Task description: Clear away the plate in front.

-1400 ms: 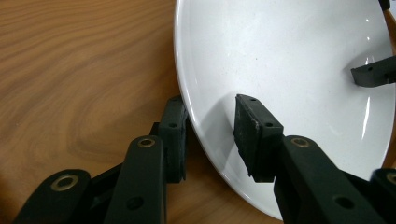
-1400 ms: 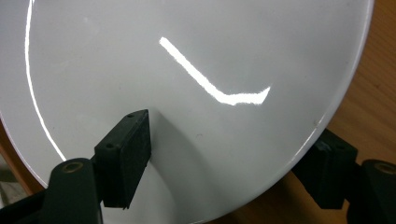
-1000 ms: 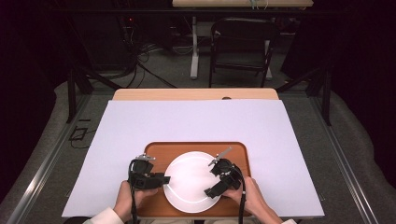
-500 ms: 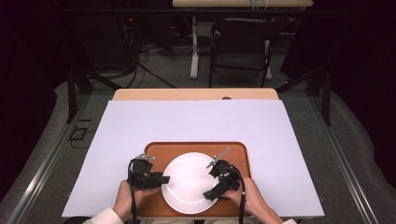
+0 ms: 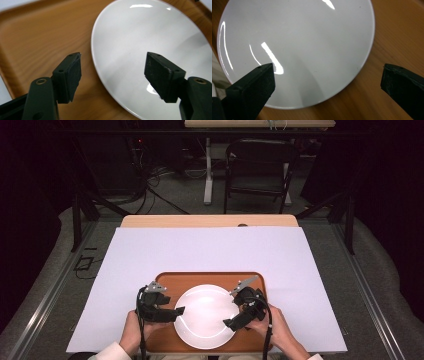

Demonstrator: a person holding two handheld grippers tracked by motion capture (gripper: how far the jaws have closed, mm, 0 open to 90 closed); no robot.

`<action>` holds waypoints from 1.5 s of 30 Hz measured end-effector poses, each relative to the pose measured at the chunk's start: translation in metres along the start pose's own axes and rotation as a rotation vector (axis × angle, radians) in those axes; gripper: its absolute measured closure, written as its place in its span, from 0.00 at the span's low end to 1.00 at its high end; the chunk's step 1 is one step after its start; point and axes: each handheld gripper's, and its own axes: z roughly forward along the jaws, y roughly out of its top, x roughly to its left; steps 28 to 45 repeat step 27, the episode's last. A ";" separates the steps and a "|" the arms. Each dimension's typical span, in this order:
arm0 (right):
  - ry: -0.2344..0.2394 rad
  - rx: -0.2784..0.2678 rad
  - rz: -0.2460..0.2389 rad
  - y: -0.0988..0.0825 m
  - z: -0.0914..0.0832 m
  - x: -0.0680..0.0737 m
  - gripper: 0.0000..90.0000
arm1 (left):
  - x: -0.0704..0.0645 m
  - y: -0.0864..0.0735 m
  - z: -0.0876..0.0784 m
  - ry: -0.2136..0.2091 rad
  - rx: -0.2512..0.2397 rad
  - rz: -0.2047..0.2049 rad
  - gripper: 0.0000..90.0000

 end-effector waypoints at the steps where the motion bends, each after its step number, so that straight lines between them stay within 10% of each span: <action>1: -0.005 -0.017 -0.002 -0.002 -0.005 -0.001 0.00 | -0.003 0.003 -0.006 0.000 -0.016 0.043 0.28; 12: -0.120 -0.116 -0.034 -0.030 -0.054 -0.015 0.00 | -0.010 0.005 -0.051 0.053 -0.159 0.248 0.17; 27: -0.256 -0.135 0.092 -0.104 -0.090 -0.029 0.00 | 0.029 -0.030 -0.076 0.111 -0.147 0.185 0.06; 45: -0.256 -0.135 0.092 -0.104 -0.090 -0.029 0.00 | 0.029 -0.030 -0.076 0.111 -0.147 0.185 0.06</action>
